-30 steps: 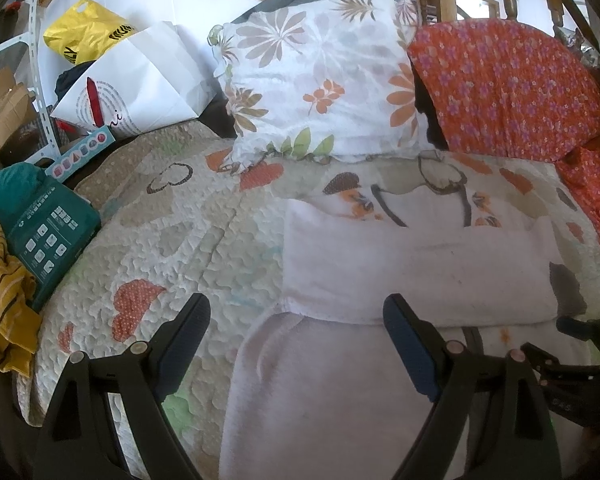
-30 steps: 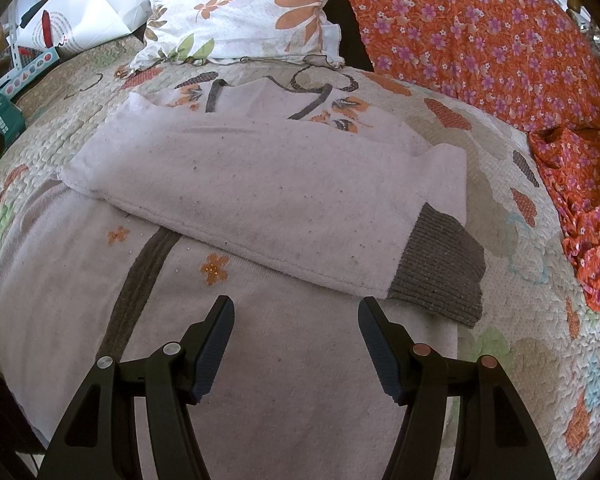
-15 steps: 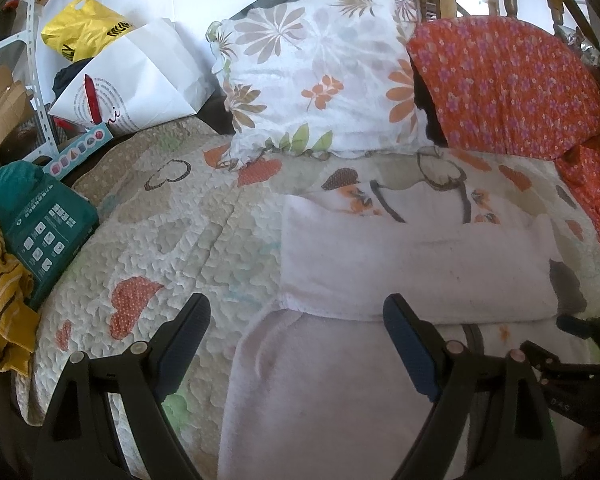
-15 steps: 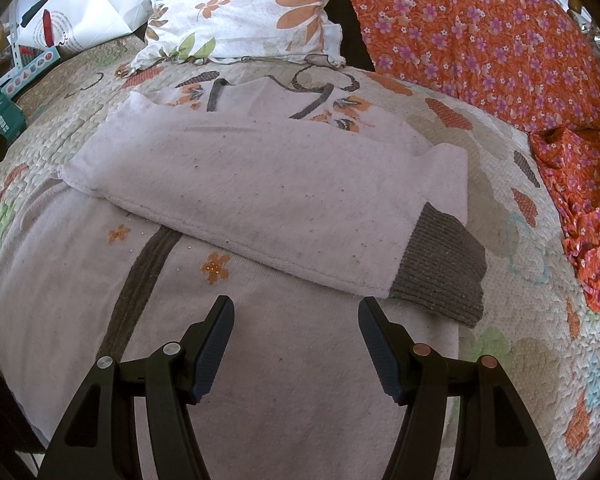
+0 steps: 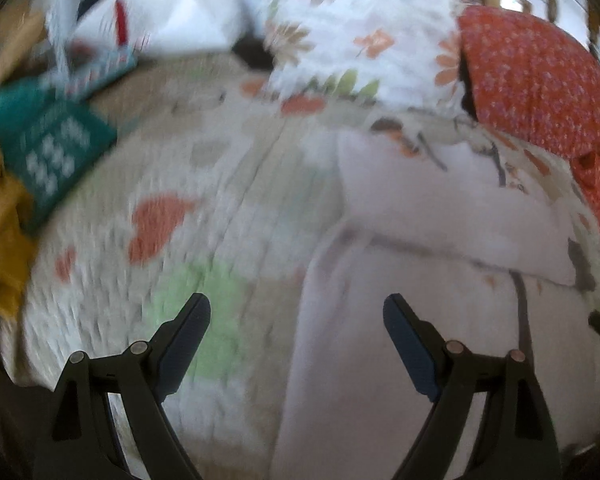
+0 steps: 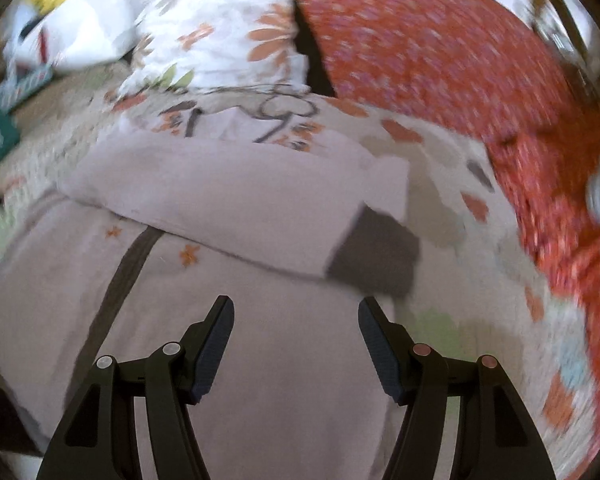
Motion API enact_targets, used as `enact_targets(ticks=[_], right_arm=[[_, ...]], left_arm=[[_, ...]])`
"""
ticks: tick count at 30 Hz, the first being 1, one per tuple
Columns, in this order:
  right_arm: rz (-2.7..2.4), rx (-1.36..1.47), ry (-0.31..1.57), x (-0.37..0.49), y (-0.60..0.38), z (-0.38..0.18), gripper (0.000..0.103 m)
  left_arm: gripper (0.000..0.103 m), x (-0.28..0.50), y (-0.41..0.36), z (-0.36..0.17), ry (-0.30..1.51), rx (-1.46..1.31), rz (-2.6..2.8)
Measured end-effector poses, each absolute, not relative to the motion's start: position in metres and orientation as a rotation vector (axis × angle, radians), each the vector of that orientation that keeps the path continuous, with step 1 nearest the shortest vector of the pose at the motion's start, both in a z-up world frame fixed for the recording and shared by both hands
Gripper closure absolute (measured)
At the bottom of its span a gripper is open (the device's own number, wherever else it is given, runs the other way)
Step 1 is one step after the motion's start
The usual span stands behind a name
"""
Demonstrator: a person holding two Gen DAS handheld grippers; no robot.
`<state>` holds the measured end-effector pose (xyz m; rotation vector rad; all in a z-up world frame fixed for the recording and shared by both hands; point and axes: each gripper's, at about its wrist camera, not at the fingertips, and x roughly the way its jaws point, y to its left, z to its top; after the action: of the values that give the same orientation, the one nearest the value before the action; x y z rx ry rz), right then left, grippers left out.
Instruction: Fold small clothes
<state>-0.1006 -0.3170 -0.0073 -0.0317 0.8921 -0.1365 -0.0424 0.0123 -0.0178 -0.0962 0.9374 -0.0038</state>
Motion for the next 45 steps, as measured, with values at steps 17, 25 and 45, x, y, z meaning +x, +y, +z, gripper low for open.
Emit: enact_targets(ticks=[17, 25, 45], right_arm=[[0.024, 0.755, 0.896, -0.238, -0.403, -0.051, 0.029], [0.171, 0.764, 0.958, -0.249, -0.366, -0.065, 0.030], [0.182, 0.629, 0.920, -0.269, -0.338, -0.027, 0.094]], left_arm=[[0.042, -0.108, 0.029, -0.071, 1.102, -0.388, -0.205], [0.074, -0.135, 0.046, -0.084, 1.126, -0.513, -0.208], [0.094, -0.185, 0.034, -0.059, 1.170, -0.595, -0.342]])
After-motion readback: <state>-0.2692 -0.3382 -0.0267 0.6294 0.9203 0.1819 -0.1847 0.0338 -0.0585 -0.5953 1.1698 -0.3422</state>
